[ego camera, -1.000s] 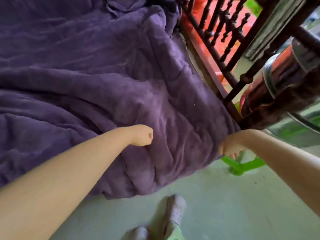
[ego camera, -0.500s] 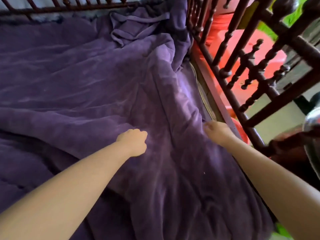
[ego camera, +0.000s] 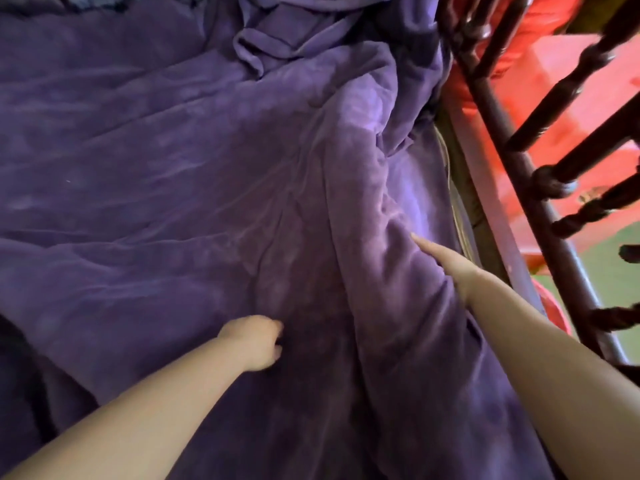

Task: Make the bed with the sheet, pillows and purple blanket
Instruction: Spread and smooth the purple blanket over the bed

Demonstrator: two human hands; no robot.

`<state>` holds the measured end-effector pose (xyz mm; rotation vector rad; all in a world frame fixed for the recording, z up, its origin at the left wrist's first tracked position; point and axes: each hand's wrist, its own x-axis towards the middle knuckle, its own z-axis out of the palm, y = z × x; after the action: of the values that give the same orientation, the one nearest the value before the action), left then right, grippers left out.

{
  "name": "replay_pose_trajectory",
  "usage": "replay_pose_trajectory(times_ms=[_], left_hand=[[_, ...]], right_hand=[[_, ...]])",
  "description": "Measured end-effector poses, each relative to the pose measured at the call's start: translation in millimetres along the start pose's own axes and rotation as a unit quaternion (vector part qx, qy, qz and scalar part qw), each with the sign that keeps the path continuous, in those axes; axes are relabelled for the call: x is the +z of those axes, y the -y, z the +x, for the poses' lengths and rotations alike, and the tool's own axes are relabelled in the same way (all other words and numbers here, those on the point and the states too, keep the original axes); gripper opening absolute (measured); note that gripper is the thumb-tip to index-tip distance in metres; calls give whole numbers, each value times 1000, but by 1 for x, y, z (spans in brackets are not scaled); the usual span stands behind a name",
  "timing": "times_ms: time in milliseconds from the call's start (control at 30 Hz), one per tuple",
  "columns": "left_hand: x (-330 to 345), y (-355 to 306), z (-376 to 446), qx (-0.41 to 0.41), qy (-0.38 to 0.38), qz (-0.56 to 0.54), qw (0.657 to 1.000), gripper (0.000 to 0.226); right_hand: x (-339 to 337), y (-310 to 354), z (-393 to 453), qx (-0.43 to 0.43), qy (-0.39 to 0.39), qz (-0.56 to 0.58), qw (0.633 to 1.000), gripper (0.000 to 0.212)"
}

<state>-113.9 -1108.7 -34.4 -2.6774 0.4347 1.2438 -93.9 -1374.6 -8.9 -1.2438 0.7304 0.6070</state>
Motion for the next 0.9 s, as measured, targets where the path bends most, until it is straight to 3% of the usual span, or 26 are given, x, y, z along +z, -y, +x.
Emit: replay_pose_trajectory(times_ms=[67,100,133,200,233,300,367,433,467,533,633,767,900], left_hand=[[-17,-5,1,1,-90,-107,990,40],[-29,-10,1,8,-151,-165,975,47],[-39,-16,-1,26,-214,-217,952,54],[-61,-30,-5,98,-334,-254,903,63],[-72,-43,-5,142,-385,-225,884,63],[-85,-57,1,186,-439,-139,868,63],[-94,-74,9,192,-314,-87,926,64],[-86,-85,20,164,-100,-4,981,63],[-78,-89,24,148,-18,42,988,59],[-56,-93,30,135,76,74,985,56],[-37,-90,33,123,77,29,989,56],[-26,-75,26,164,20,67,984,65],[-10,-73,15,105,-119,75,984,32]], right_hand=[[3,18,-32,-43,-30,-50,997,16],[-2,31,-52,-103,-115,-103,983,23],[-8,40,-77,-174,-222,-169,944,35],[-19,51,-127,-264,-418,-253,831,49],[-23,49,-151,-286,-466,-261,795,52],[-20,29,-158,-351,-487,-255,758,54],[-23,5,-141,-346,-500,-369,703,60],[-38,-22,-103,-173,-424,-537,708,72],[-44,-37,-83,-56,-372,-614,694,69],[-56,-66,-47,56,-305,-701,642,57],[-53,-76,-16,81,-308,-737,596,44],[-55,-76,-13,88,-289,-770,562,43],[-61,-75,-27,76,-259,-792,548,54]])
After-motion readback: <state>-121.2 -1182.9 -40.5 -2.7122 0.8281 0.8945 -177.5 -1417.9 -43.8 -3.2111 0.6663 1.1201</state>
